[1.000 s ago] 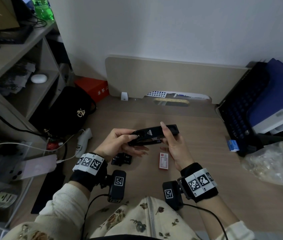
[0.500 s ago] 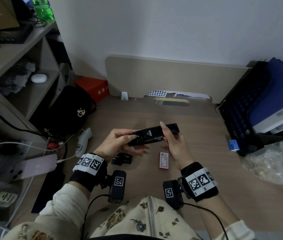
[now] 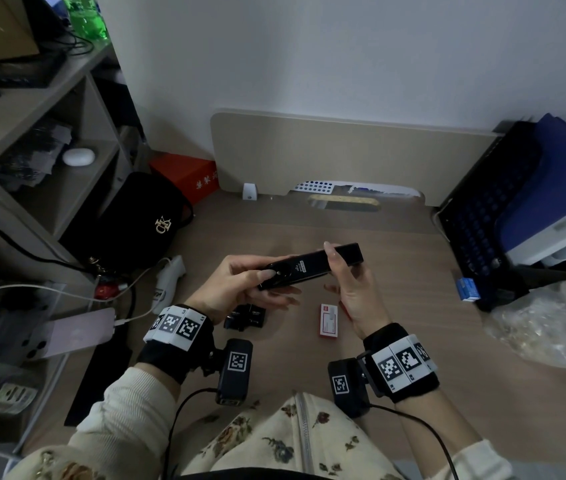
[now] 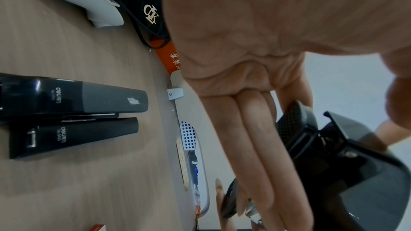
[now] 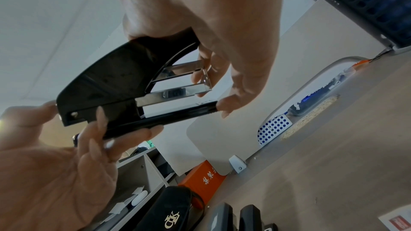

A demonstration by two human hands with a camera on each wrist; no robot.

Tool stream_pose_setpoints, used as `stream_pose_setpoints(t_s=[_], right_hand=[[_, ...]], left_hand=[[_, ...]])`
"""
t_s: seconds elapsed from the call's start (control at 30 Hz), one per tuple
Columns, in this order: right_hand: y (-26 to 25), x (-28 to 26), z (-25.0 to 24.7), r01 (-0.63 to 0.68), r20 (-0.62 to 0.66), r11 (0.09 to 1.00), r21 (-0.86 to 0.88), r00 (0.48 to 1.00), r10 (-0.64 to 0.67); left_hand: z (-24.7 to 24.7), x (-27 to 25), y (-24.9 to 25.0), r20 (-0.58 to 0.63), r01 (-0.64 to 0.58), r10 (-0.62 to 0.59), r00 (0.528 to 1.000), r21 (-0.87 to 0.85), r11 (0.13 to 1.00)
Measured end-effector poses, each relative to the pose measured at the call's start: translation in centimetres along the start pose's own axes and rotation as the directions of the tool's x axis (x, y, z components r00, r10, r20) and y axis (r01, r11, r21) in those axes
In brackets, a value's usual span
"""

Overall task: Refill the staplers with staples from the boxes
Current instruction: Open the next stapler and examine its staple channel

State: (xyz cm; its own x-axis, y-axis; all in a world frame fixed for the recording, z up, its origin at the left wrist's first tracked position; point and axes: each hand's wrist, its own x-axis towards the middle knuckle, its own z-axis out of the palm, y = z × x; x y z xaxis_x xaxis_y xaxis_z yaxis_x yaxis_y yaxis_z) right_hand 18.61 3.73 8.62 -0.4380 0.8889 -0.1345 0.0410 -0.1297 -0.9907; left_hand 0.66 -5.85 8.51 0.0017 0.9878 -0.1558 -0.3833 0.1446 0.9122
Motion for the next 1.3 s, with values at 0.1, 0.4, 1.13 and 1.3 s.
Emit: stream_pose_setpoints(t_s=[0.1, 0.4, 1.13, 1.3], right_hand=[[0.02, 0.01, 0.03, 0.013, 0.001, 1.000, -0.005, 1.000, -0.013], [-0.11, 0.03, 0.11, 0.044, -0.003, 0.999, 0.024, 0.999, -0.044], [0.34, 0.10, -0.02, 0.104, 0.006, 0.995, 0.013, 0.995, -0.104], [0.10, 0.08, 0.10, 0.114, -0.007, 0.990, 0.078, 0.993, -0.114]], left_hand=[[-0.09, 0.00, -0.02, -0.003, 0.006, -0.006, 1.000, 0.024, 1.000], [-0.01, -0.08, 0.33, 0.009, 0.008, -0.009, 1.000, 0.034, 0.999], [0.33, 0.30, 0.77, -0.035, 0.025, -0.025, 0.999, -0.006, 1.000], [0.32, 0.22, 0.96, -0.016, -0.041, 0.041, 0.999, 0.013, 0.999]])
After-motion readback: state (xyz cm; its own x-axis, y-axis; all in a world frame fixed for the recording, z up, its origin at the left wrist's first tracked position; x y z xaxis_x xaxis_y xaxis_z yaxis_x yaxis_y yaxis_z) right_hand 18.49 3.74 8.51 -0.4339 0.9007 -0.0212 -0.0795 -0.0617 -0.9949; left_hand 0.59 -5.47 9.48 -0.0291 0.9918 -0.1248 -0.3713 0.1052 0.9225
